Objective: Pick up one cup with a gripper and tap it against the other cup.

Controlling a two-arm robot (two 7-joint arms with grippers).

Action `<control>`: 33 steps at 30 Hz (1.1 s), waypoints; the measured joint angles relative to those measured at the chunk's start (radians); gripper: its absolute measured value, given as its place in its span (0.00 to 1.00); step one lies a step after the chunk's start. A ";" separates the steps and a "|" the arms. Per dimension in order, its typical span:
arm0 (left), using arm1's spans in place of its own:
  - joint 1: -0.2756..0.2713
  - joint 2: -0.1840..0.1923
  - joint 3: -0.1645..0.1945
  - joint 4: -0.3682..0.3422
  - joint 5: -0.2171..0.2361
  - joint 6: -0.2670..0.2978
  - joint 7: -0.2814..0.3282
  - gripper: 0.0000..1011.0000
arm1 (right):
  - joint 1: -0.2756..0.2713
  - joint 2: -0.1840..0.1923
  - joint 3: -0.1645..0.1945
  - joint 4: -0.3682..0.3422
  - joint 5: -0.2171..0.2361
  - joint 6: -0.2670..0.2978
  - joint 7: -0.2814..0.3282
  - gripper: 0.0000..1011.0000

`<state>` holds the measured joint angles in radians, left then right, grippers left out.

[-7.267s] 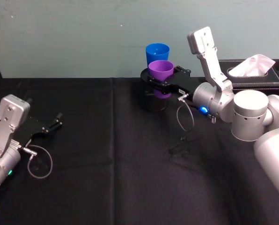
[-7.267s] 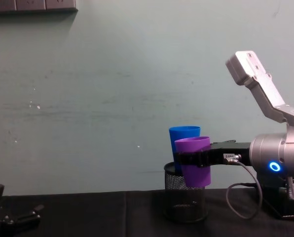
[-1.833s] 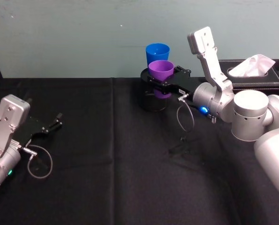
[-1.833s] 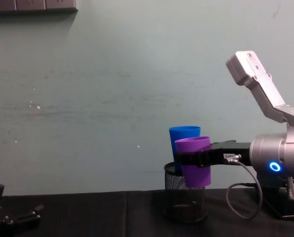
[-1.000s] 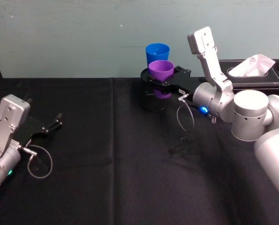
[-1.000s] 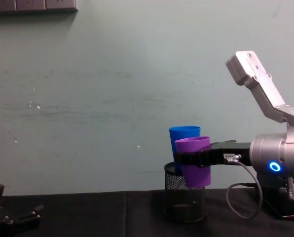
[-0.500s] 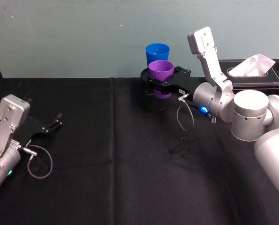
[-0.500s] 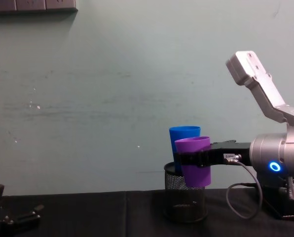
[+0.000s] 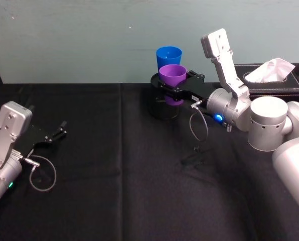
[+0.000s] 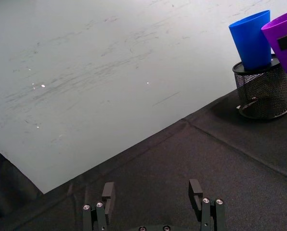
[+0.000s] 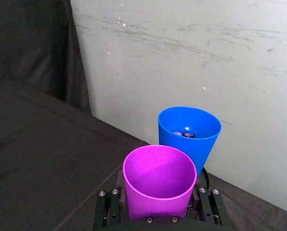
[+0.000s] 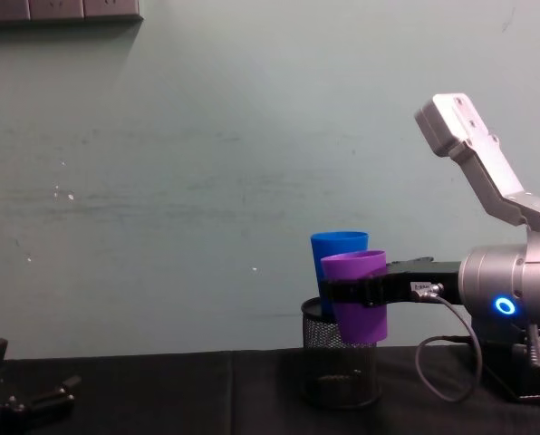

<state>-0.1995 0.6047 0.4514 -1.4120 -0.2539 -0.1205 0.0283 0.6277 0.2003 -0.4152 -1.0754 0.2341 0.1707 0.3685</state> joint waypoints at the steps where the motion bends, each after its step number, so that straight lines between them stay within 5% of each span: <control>1: 0.000 0.000 0.000 0.000 0.000 0.000 0.000 0.99 | 0.000 0.000 0.000 0.000 0.000 0.000 0.000 0.73; 21: 0.000 0.000 0.000 0.000 0.000 0.000 0.000 0.99 | -0.008 0.004 0.011 -0.014 0.005 -0.008 0.008 0.73; 33: 0.000 0.000 0.000 0.000 0.000 0.000 0.000 0.99 | -0.179 0.077 0.020 -0.216 0.052 -0.008 0.048 0.73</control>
<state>-0.1995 0.6046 0.4514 -1.4120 -0.2539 -0.1205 0.0283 0.4484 0.2768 -0.3955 -1.2912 0.2863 0.1623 0.4167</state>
